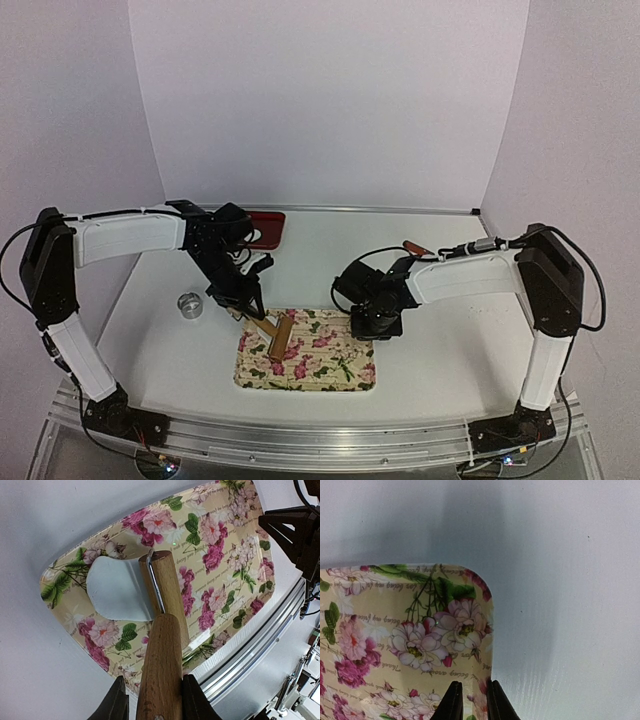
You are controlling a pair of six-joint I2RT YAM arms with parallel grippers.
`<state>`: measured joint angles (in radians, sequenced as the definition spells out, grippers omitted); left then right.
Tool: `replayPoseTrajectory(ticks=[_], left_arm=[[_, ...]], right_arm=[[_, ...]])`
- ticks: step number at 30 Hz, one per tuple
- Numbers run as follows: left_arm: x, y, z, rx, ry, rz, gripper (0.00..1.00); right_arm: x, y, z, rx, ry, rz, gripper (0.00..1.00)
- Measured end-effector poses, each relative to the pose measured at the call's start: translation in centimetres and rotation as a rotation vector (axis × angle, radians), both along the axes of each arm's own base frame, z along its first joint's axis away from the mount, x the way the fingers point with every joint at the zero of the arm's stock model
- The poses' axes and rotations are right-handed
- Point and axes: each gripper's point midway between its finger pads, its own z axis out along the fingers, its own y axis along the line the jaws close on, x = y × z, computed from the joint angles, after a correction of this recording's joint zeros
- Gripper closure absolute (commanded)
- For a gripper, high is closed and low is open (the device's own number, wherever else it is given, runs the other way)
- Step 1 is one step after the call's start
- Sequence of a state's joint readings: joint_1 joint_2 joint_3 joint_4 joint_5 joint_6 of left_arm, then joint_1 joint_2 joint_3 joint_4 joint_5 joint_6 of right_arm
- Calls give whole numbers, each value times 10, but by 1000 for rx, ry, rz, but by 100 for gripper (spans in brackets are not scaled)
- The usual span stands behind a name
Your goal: Roll out the dumpling wrappers from the dough
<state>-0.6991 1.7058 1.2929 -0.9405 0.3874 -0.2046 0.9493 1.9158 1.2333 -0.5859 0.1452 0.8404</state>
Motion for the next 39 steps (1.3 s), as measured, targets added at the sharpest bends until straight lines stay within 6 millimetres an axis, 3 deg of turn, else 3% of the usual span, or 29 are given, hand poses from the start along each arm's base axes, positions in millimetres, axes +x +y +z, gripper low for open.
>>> replayPoseTrajectory(ticks=[15,25,28,32,36,39], left_arm=[[-6,-12,-7,-96,20,-13,100],[-6,-21,-5,-113,53,-22,100],[1,-23,2,-94,37,-18,100],[13,-28,28,-96,-8,-2,100],[22,-26,51,-100,-63,18,100],[21,-13,52,-64,-67,38,100]], right_arm=[[0,0,0,12,-4,-20,79],[0,1,0,21,-7,-27,69],[-7,-10,-8,-10,21,-31,66],[-10,-18,-13,-27,39,-47,65],[-8,-18,-13,-20,44,-52,74],[-8,-16,-13,-11,48,-41,78]])
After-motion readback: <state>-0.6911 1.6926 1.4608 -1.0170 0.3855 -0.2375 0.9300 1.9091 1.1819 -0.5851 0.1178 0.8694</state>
